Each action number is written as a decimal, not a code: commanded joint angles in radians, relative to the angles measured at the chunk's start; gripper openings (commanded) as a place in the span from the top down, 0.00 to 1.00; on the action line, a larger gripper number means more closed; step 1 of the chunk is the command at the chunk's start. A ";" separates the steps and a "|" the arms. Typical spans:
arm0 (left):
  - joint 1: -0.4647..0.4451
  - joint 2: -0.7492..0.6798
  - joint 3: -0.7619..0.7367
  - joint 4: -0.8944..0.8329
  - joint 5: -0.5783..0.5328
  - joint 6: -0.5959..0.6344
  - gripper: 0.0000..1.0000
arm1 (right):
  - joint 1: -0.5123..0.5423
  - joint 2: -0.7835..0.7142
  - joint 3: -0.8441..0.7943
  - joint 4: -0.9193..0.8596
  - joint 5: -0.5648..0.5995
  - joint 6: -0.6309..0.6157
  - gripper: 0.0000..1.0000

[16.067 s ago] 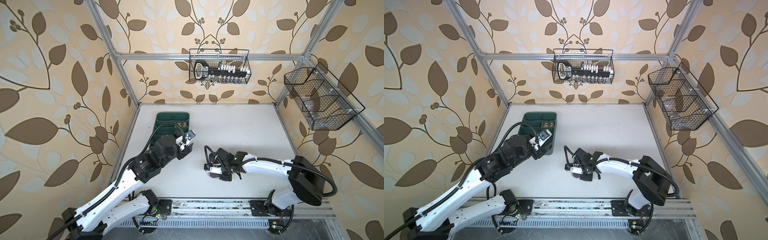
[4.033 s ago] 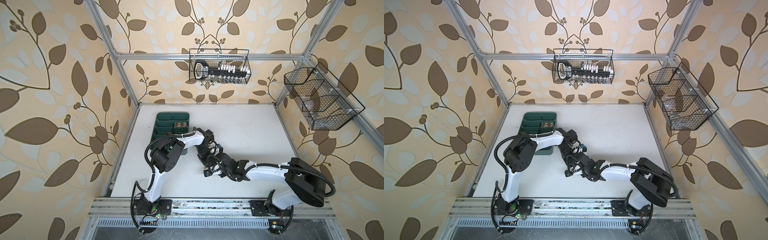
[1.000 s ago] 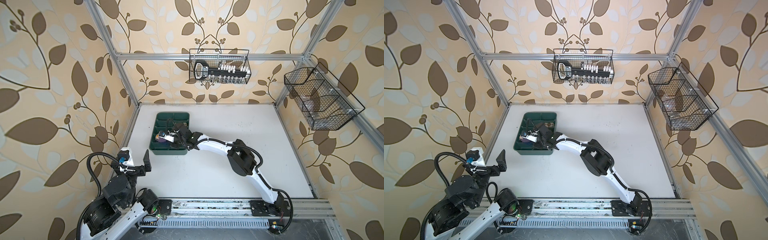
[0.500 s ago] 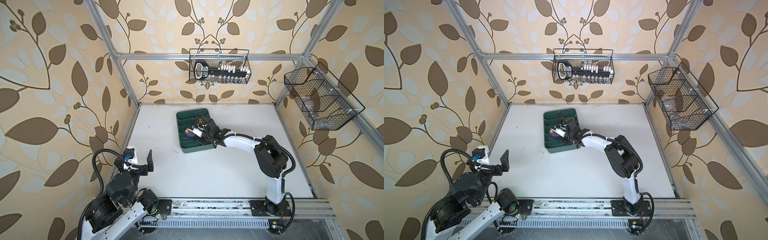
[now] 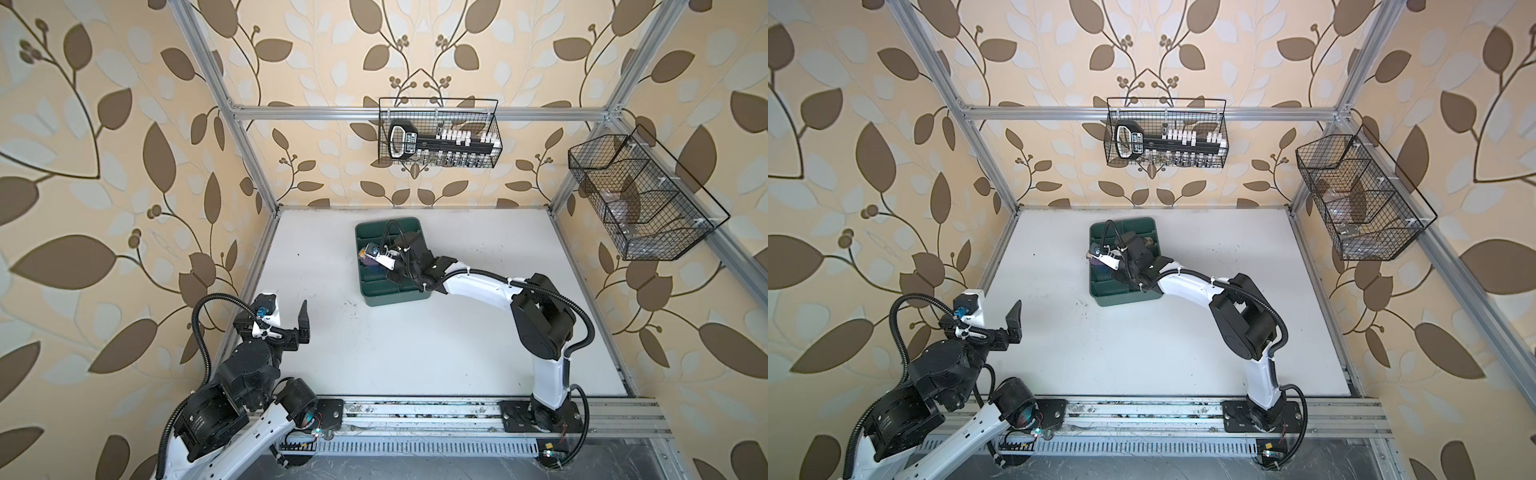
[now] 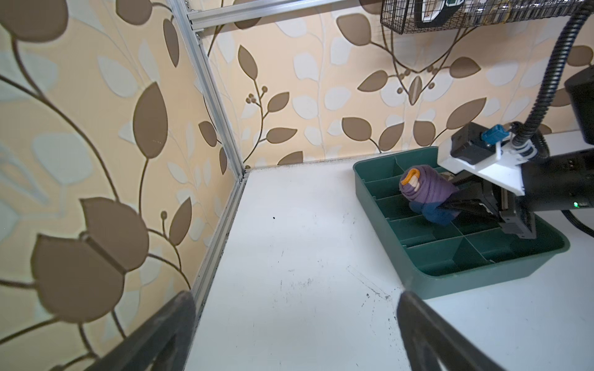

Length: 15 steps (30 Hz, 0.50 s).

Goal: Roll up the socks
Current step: 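Carry the rolled sock with the right gripper over the green tray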

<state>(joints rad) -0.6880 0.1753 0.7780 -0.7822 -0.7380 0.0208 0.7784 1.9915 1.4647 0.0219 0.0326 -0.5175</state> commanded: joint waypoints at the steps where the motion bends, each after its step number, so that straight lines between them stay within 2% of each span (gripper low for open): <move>1: -0.004 0.019 -0.002 0.012 -0.001 0.002 0.01 | 0.025 0.067 -0.020 0.140 0.128 -0.100 1.00; 5: -0.004 0.012 -0.002 0.012 0.002 0.001 0.01 | 0.039 0.110 -0.088 0.236 0.218 -0.161 1.00; 9: -0.004 0.011 -0.001 0.012 -0.002 0.001 0.01 | 0.057 0.103 -0.155 0.252 0.234 -0.231 1.00; 13: -0.004 0.014 -0.001 0.012 -0.002 0.000 0.01 | 0.059 0.059 -0.219 0.227 0.181 -0.276 1.00; 15: -0.004 0.015 -0.002 0.012 -0.002 0.000 0.01 | 0.058 0.035 -0.219 0.110 0.084 -0.318 1.00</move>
<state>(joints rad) -0.6880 0.1787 0.7780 -0.7826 -0.7364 0.0216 0.8330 2.0472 1.2919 0.2935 0.2050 -0.7513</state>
